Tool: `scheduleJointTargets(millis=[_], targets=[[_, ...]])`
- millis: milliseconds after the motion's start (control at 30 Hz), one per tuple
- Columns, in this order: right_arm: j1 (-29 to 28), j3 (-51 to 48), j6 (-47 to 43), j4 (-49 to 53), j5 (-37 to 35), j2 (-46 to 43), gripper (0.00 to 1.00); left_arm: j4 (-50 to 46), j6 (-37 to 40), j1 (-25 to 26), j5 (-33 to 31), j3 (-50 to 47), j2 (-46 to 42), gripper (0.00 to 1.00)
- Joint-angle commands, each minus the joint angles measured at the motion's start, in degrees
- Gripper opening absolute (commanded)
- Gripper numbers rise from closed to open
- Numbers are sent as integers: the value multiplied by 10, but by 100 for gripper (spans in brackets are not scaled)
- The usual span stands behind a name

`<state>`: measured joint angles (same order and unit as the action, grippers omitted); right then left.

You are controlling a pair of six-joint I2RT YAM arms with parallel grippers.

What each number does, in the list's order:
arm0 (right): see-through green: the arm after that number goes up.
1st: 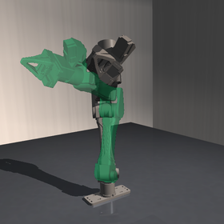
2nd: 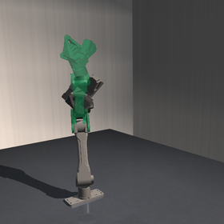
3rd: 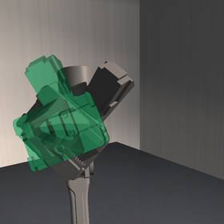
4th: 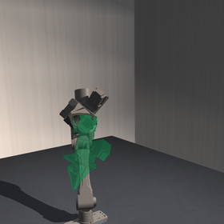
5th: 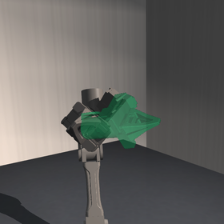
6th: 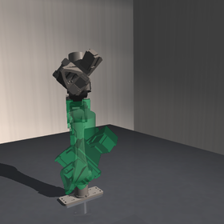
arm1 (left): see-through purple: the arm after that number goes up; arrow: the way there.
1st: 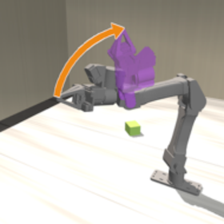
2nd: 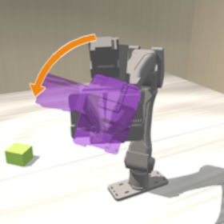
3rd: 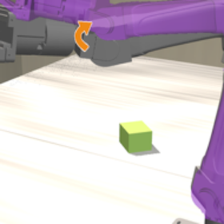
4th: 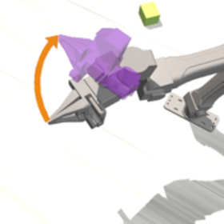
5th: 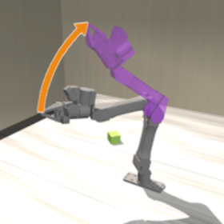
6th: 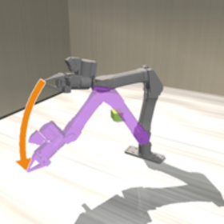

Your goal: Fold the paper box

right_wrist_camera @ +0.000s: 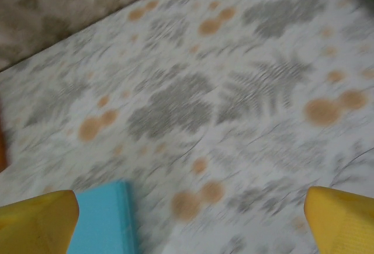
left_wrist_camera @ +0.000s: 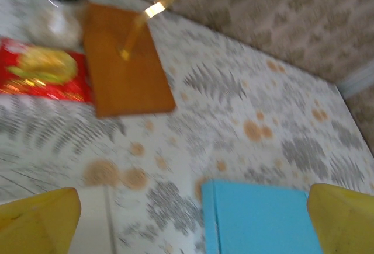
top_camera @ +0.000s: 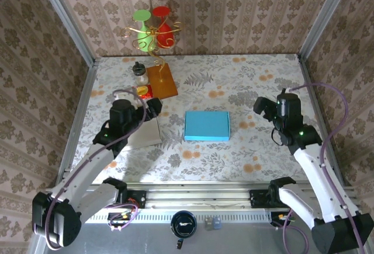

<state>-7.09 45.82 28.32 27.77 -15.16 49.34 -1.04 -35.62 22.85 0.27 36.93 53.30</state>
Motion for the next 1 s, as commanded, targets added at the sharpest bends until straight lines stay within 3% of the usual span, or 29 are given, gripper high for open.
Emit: scheduleJointTargets(millis=[0,167,267,300,433,533,667,800,967], targets=[[21,-87,-104,-144,-124,15,100,-28,31,-37,-35,-8,-14,100],[39,-209,-233,-436,-75,128,100,-62,47,-75,-65,-7,-4,100],[51,-208,-250,-514,-28,228,100,-74,44,-82,-82,-3,13,100],[53,-190,-251,-501,-11,244,100,-78,42,-82,-91,-1,17,100],[70,-183,-229,-640,56,321,100,-91,33,-82,-139,1,24,100],[62,-186,-252,-681,85,364,100,-102,26,-82,-165,1,25,100],[56,-253,-242,-833,39,391,100,-104,25,-82,-193,-5,23,100],[53,-234,-241,-780,24,382,100,-97,80,-82,-228,-5,39,100],[49,-237,-244,-787,22,382,100,28,244,-94,-242,-25,99,100]])
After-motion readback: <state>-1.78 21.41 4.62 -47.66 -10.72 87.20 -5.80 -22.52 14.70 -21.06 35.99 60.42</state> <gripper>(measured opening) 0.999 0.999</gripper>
